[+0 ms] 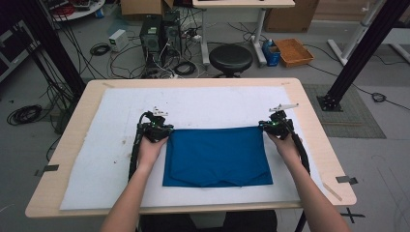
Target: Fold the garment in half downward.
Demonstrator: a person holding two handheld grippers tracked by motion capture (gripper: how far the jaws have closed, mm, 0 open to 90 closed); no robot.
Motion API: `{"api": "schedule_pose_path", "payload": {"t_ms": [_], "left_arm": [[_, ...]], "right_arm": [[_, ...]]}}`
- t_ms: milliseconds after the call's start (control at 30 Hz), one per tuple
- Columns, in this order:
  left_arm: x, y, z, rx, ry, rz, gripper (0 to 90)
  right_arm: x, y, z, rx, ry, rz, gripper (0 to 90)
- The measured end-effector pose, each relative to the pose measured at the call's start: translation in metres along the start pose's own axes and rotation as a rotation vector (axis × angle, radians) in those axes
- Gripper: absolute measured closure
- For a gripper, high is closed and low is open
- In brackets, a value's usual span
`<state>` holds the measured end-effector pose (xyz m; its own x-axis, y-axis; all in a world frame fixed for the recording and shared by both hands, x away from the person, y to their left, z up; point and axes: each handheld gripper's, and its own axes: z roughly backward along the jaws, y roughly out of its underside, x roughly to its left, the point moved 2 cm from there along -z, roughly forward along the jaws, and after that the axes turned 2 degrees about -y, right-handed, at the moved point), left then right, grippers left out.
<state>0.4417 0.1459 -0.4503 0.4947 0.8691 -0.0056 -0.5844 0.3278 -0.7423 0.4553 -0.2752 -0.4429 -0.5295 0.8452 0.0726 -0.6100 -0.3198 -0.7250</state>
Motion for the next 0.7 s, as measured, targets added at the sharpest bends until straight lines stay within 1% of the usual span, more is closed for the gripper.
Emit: {"api": "schedule_pose_path", "payload": {"t_ms": [67,100,167,267,333,467,533,633,700], "left_arm": [[0.001,-0.002,-0.002,-0.004,-0.007,0.008,85.9],[0.002,-0.003,-0.002,0.001,-0.01,0.001,85.9],[0.002,-0.003,-0.004,0.005,-0.012,0.003,85.9],[0.002,-0.002,-0.005,0.012,-0.017,0.002,85.0],[0.003,-0.002,-0.004,0.002,-0.027,0.012,79.5],[0.006,-0.003,0.004,-0.032,-0.032,0.038,65.8],[0.007,-0.002,0.01,-0.045,-0.026,0.045,59.1],[0.008,-0.001,0.024,-0.07,-0.017,0.03,51.2],[0.007,0.001,0.035,-0.101,-0.003,0.03,47.9]], "right_arm": [[-0.002,-0.003,-0.003,-0.002,0.005,0.0,87.7],[-0.003,-0.004,-0.005,0.002,0.006,0.0,87.7],[-0.004,-0.004,-0.008,-0.001,0.006,-0.001,87.7],[-0.005,-0.002,-0.011,0.017,0.011,-0.001,86.9],[-0.005,-0.002,-0.01,0.009,0.019,0.003,84.3],[-0.004,-0.005,-0.002,-0.026,0.037,0.012,77.1],[-0.004,-0.006,0.004,-0.043,0.033,0.01,69.2],[-0.003,-0.006,0.014,-0.066,0.02,-0.01,59.9],[-0.001,-0.004,0.023,-0.091,0.021,0.003,51.2]]}}
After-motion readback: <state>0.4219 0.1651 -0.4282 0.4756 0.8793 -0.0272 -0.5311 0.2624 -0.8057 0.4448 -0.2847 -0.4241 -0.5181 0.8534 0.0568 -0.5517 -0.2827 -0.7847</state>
